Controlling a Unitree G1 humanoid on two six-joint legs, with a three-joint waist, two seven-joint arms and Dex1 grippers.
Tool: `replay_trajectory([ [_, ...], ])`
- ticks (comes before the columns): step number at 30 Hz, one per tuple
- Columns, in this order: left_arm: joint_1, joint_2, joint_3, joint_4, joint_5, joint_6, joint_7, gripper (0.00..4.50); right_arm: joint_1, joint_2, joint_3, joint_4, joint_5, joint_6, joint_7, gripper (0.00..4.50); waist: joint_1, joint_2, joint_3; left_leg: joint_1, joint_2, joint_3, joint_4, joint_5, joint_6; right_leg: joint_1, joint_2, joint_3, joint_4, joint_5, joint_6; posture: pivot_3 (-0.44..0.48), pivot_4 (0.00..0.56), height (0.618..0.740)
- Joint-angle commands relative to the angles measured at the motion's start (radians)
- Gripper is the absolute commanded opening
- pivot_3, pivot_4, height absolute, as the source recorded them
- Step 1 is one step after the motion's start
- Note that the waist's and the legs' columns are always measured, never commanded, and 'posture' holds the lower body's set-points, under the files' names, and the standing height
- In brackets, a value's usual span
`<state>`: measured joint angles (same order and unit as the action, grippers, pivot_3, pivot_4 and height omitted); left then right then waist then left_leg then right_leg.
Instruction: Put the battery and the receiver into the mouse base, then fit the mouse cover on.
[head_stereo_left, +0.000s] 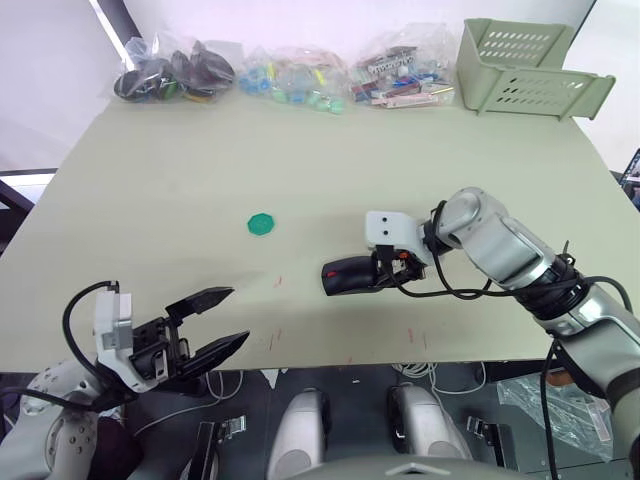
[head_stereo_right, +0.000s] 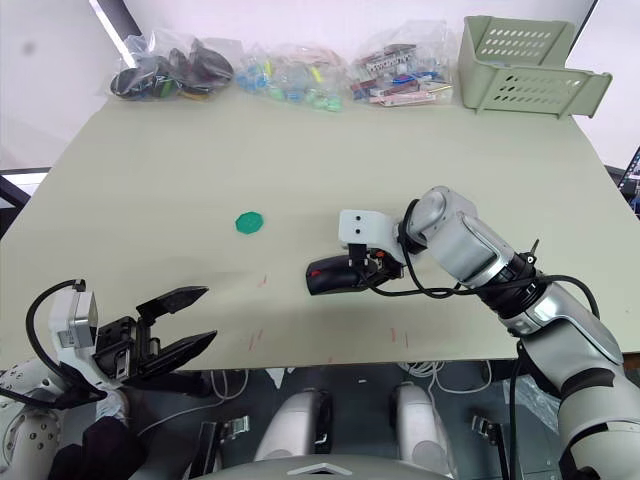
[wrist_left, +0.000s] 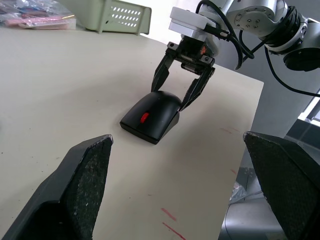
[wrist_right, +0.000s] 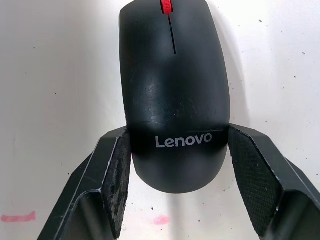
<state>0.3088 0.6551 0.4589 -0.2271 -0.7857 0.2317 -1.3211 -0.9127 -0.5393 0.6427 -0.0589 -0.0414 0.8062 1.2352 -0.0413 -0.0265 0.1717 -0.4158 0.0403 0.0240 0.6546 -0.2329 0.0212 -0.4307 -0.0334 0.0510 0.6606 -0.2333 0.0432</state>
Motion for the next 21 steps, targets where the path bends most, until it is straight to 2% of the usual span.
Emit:
replay_trajectory([
  [1,-0.003,0.002,0.003,-0.037,-0.008,-0.01,0.002,4.5,-0.029,0.001,-0.003,-0.015,0.001,0.0,0.007,2.76,0.0,0.0,0.0,0.0,0.0,0.0,0.0,0.0,0.0,0.0,0.0,0.0,0.0,0.0,0.0,0.0,0.15,0.74],
  [21,0.005,-0.014,0.0,-0.044,-0.005,-0.017,0.01,4.5,-0.042,0.001,-0.008,-0.013,0.003,-0.008,0.01,2.76,0.0,0.0,0.0,0.0,0.0,0.0,0.0,0.0,0.0,0.0,0.0,0.0,0.0,0.0,0.0,0.0,0.15,0.74],
])
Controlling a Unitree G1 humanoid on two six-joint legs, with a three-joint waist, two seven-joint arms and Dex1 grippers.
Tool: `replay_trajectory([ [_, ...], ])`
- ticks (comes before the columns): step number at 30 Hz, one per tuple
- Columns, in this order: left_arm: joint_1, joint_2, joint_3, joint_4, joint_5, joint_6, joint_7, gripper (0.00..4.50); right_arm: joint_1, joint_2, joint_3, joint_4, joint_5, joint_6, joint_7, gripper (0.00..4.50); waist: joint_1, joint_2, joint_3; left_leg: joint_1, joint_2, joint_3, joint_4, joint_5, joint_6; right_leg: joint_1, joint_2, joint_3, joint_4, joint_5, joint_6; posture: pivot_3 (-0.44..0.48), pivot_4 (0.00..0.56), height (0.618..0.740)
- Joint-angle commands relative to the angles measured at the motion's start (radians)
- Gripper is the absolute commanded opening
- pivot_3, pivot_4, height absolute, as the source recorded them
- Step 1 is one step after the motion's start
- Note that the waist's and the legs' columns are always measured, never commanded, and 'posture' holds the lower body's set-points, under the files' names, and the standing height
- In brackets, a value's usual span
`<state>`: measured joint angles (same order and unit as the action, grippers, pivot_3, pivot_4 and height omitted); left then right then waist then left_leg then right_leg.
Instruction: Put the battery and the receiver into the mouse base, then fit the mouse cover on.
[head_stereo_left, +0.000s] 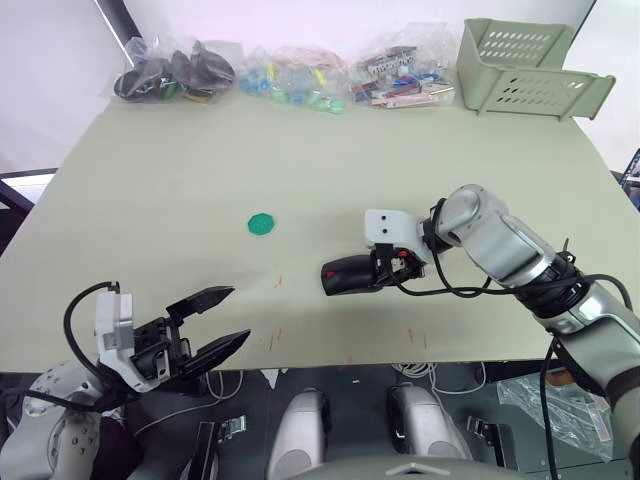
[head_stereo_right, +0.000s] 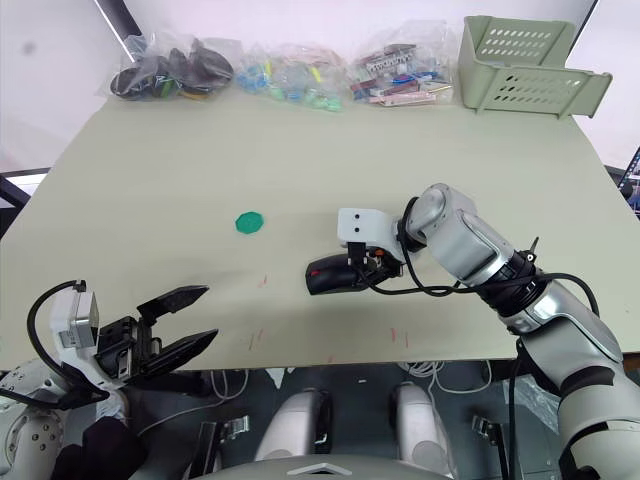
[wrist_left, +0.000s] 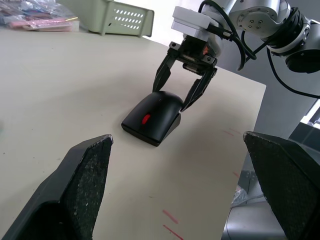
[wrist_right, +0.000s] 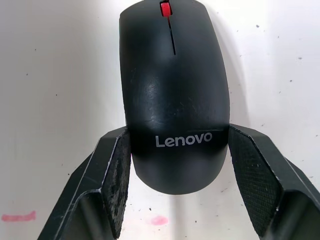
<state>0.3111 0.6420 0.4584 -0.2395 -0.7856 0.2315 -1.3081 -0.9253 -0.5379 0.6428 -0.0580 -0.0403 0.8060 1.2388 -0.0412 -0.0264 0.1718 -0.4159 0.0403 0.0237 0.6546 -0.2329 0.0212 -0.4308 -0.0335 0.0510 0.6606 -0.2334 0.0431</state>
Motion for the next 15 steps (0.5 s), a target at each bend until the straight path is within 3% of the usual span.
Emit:
replay_trajectory([
  [1,0.002,-0.002,0.0,-0.032,-0.005,-0.018,-0.003,4.5,-0.029,-0.001,-0.009,-0.013,0.002,-0.01,0.007,2.76,0.0,0.0,0.0,0.0,0.0,0.0,0.0,0.0,0.0,0.0,0.0,0.0,0.0,0.0,0.0,0.0,0.15,0.74],
  [3,0.003,-0.003,-0.001,-0.028,-0.004,-0.02,-0.006,4.5,-0.03,-0.001,-0.008,-0.013,0.002,-0.01,0.007,2.76,0.0,0.0,0.0,0.0,0.0,0.0,0.0,0.0,0.0,0.0,0.0,0.0,0.0,0.0,0.0,0.0,0.15,0.74],
  [6,0.001,-0.003,-0.001,-0.025,-0.002,-0.021,-0.007,4.5,-0.029,-0.001,-0.008,-0.012,0.002,-0.01,0.008,3.73,0.0,0.0,0.0,0.0,0.0,0.0,0.0,0.0,0.0,0.0,0.0,0.0,0.0,0.0,0.0,0.0,0.15,0.74],
  [7,0.001,-0.004,-0.001,-0.024,-0.002,-0.022,-0.007,4.5,-0.029,-0.001,-0.008,-0.011,0.002,-0.011,0.009,4.43,0.0,0.0,0.0,0.0,0.0,0.0,0.0,0.0,0.0,0.0,0.0,0.0,0.0,0.0,0.0,0.0,0.15,0.74],
  [15,-0.001,-0.004,-0.001,-0.022,-0.002,-0.023,-0.007,4.5,-0.026,0.002,-0.021,-0.014,0.004,-0.024,0.003,4.43,0.0,0.0,0.0,0.0,0.0,0.0,0.0,0.0,0.0,0.0,0.0,0.0,0.0,0.0,0.0,0.0,0.15,0.74],
])
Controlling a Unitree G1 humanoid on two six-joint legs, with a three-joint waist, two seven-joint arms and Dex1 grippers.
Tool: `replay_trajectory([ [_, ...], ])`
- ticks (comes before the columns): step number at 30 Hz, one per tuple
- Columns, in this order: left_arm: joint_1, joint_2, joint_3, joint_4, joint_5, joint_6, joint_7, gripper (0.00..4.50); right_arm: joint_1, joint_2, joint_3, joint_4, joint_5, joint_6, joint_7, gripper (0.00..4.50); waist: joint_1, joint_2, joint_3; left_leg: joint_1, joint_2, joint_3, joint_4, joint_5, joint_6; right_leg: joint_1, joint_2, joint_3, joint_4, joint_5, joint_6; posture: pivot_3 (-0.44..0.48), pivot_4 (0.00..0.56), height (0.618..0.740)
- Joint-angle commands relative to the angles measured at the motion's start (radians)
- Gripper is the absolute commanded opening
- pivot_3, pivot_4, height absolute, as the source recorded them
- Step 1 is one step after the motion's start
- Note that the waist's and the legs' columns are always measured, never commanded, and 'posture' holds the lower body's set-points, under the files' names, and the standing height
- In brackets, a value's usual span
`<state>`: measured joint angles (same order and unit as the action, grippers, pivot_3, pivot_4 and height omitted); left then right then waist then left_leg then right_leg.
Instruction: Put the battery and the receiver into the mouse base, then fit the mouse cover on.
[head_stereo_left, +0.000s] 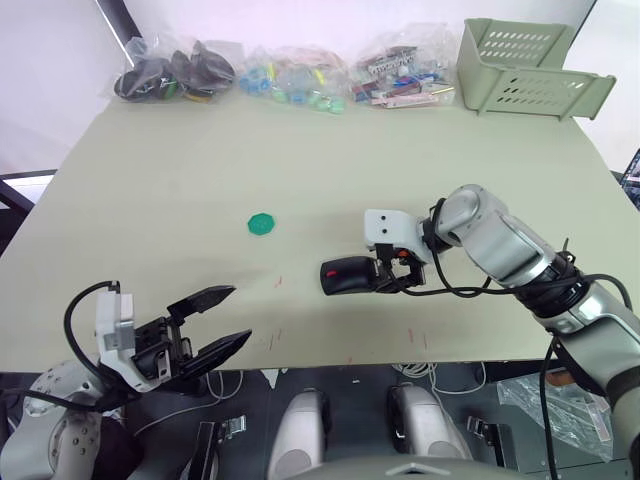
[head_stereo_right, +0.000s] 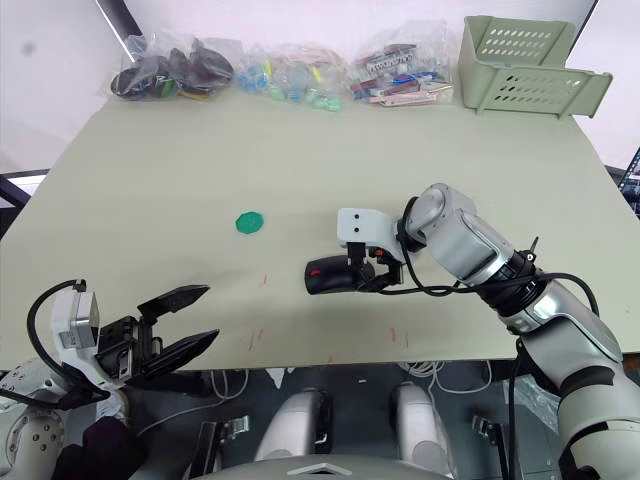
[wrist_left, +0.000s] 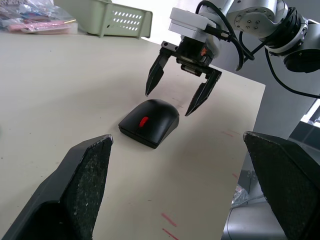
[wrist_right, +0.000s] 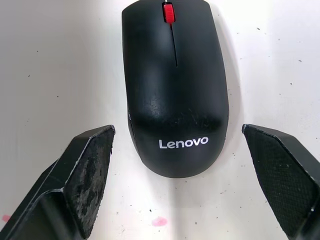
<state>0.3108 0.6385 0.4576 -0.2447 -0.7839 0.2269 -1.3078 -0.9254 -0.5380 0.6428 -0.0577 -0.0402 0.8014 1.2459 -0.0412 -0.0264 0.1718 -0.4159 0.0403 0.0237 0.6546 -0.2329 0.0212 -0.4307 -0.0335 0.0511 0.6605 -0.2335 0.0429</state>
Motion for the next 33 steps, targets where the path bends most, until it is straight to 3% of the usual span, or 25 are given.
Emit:
replay_trajectory([
  [1,0.0,-0.001,0.0,-0.016,-0.003,-0.019,-0.007,4.5,-0.018,0.014,-0.05,-0.019,0.023,-0.042,-0.012,4.43,0.0,0.0,0.0,0.0,0.0,0.0,0.0,0.0,0.0,0.0,0.0,0.0,0.0,0.0,0.0,0.0,0.15,0.74],
  [4,0.001,-0.001,0.001,-0.015,-0.002,-0.021,-0.007,4.5,0.009,0.059,-0.146,-0.044,0.105,-0.11,-0.029,4.43,-0.001,0.0,0.0,0.0,0.0,0.0,0.0,0.0,0.0,0.0,0.0,0.0,0.0,0.0,0.0,0.0,0.15,0.74],
  [7,0.001,-0.001,0.002,-0.013,-0.002,-0.021,-0.008,4.5,0.03,0.121,-0.222,-0.064,0.193,-0.062,-0.051,4.43,0.0,0.0,0.0,0.0,0.0,0.0,0.0,0.0,0.0,0.0,0.0,0.0,0.0,0.0,0.001,0.0,0.15,0.74],
  [10,-0.003,0.0,0.001,-0.006,0.0,-0.022,-0.013,4.5,0.051,0.136,-0.203,-0.076,0.2,-0.064,-0.067,3.65,0.0,0.0,0.0,0.0,0.0,0.0,0.0,0.0,0.0,0.0,0.0,-0.001,0.0,0.0,0.001,0.0,0.15,0.74],
  [11,-0.006,0.001,0.0,-0.004,0.001,-0.022,-0.013,4.5,0.059,0.151,-0.194,-0.071,0.193,-0.074,-0.089,3.12,0.001,0.0,0.0,0.0,0.0,0.0,0.0,0.0,0.0,0.0,0.0,-0.001,0.0,0.0,0.001,0.0,0.15,0.74],
  [17,-0.014,0.01,0.005,0.005,0.004,-0.02,-0.02,4.5,0.103,0.189,-0.137,-0.024,0.155,-0.123,-0.145,2.99,0.0,0.0,0.0,0.0,0.0,0.0,0.0,0.0,0.0,0.0,0.0,-0.001,0.0,0.0,0.0,0.0,0.15,0.74],
  [21,-0.012,0.013,0.011,0.004,0.002,-0.018,-0.021,4.5,0.106,0.198,-0.131,-0.017,0.162,-0.125,-0.157,1.64,0.0,0.0,0.0,0.0,0.0,0.0,0.0,0.0,0.0,0.0,0.0,0.0,0.0,0.0,0.001,0.0,0.15,0.74],
  [33,-0.014,0.012,0.006,0.004,0.005,-0.019,-0.019,4.5,0.087,0.255,-0.088,0.097,0.12,-0.161,-0.203,1.64,0.0,0.0,0.0,0.0,0.0,0.0,0.0,0.0,0.0,0.0,0.0,-0.001,0.0,0.0,0.0,0.0,0.15,0.74],
])
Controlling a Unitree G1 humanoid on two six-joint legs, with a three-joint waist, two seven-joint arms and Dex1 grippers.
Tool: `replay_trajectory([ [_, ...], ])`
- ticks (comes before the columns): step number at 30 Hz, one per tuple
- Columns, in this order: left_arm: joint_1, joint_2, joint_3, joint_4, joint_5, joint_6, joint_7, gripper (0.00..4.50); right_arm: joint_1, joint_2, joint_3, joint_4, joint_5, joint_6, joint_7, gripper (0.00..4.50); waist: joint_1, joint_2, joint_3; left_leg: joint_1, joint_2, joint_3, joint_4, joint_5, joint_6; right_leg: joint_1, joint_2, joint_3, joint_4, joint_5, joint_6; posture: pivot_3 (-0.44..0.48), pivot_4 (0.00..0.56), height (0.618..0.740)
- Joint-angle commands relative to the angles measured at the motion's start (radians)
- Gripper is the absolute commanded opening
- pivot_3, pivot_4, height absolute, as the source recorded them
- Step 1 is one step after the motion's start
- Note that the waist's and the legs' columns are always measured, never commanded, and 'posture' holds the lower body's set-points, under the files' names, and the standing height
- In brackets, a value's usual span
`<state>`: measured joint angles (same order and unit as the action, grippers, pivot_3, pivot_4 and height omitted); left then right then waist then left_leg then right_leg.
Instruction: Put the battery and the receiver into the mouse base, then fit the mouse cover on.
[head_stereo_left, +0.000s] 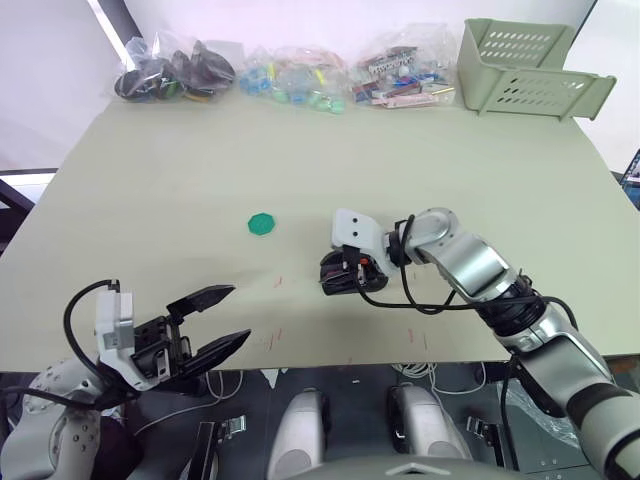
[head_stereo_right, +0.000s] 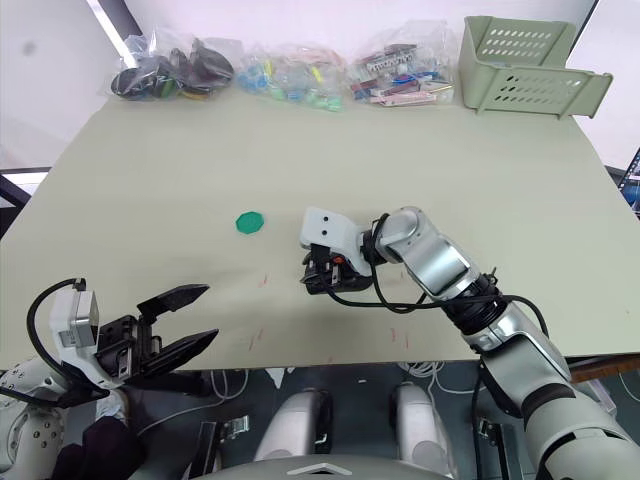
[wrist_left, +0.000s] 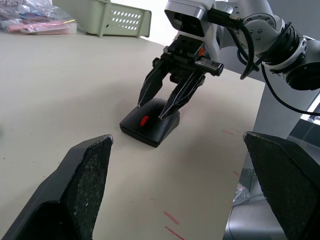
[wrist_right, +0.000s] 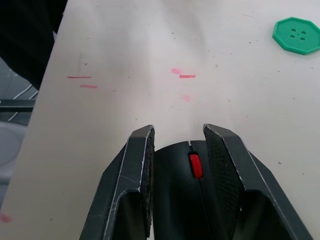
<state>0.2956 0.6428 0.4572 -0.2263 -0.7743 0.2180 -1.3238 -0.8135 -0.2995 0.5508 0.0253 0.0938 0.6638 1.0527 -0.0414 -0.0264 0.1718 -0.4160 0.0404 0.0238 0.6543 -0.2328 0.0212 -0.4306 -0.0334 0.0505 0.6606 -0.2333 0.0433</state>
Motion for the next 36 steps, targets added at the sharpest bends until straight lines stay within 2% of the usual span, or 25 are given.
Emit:
replay_trajectory([
  [1,0.001,0.007,0.006,-0.015,-0.005,-0.011,-0.003,4.5,-0.026,0.018,0.007,0.026,-0.02,-0.02,-0.011,1.64,0.0,0.0,0.0,0.0,0.0,0.0,0.0,0.0,0.0,0.0,0.0,0.0,0.0,0.0,0.0,0.0,0.15,0.74],
  [7,0.006,0.003,0.005,-0.017,-0.002,-0.014,-0.005,4.5,0.008,-0.036,0.105,0.11,-0.11,-0.051,0.01,1.64,0.001,0.0,-0.001,0.0,0.0,0.0,0.0,0.0,0.0,0.0,0.0,0.0,0.0,0.0,0.0,0.0,0.15,0.74],
  [12,0.011,0.002,0.008,-0.018,-0.001,-0.018,-0.004,4.5,0.067,-0.02,-0.093,-0.002,0.034,-0.106,0.007,1.64,0.007,-0.002,-0.002,0.001,0.0,0.0,0.0,0.0,0.0,0.002,-0.001,-0.001,-0.001,-0.001,-0.001,0.0,0.15,0.74],
  [15,0.01,0.0,0.005,-0.016,-0.001,-0.019,-0.003,4.5,0.154,0.001,-0.236,-0.075,0.14,-0.152,-0.026,1.64,0.008,-0.002,-0.002,0.0,0.0,-0.001,0.0,0.0,0.0,0.003,-0.002,-0.001,-0.001,0.0,-0.001,0.0,0.15,0.74],
  [22,-0.011,0.009,-0.002,0.007,0.0,-0.017,-0.013,4.5,0.377,-0.011,-0.388,-0.163,0.225,-0.236,-0.096,1.64,0.001,-0.002,-0.002,0.001,0.0,-0.001,-0.001,0.0,0.0,0.002,0.0,-0.001,-0.001,0.0,0.0,0.0,0.15,0.74],
  [27,-0.035,0.024,-0.013,0.03,0.004,-0.01,-0.029,4.5,0.489,0.078,-0.459,-0.17,0.31,-0.241,-0.186,1.64,0.0,-0.002,-0.002,0.001,0.001,-0.001,0.0,0.0,0.0,0.002,0.002,-0.001,0.0,0.0,0.0,0.0,0.15,0.74],
  [31,-0.053,0.035,-0.02,0.044,0.004,-0.006,-0.035,4.5,0.553,0.112,-0.44,-0.108,0.277,-0.369,-0.18,1.64,0.001,-0.002,-0.002,0.001,0.001,0.0,0.0,0.0,0.0,0.002,0.002,0.0,0.0,0.0,0.0,0.0,0.15,0.74],
  [36,-0.066,0.051,-0.017,0.069,0.001,-0.005,-0.05,4.5,0.564,0.148,-0.402,0.024,0.205,-0.44,-0.24,1.64,0.0,-0.002,-0.002,0.001,0.001,0.0,0.0,0.0,0.0,0.002,0.002,0.0,0.0,-0.001,0.0,0.0,0.15,0.74],
])
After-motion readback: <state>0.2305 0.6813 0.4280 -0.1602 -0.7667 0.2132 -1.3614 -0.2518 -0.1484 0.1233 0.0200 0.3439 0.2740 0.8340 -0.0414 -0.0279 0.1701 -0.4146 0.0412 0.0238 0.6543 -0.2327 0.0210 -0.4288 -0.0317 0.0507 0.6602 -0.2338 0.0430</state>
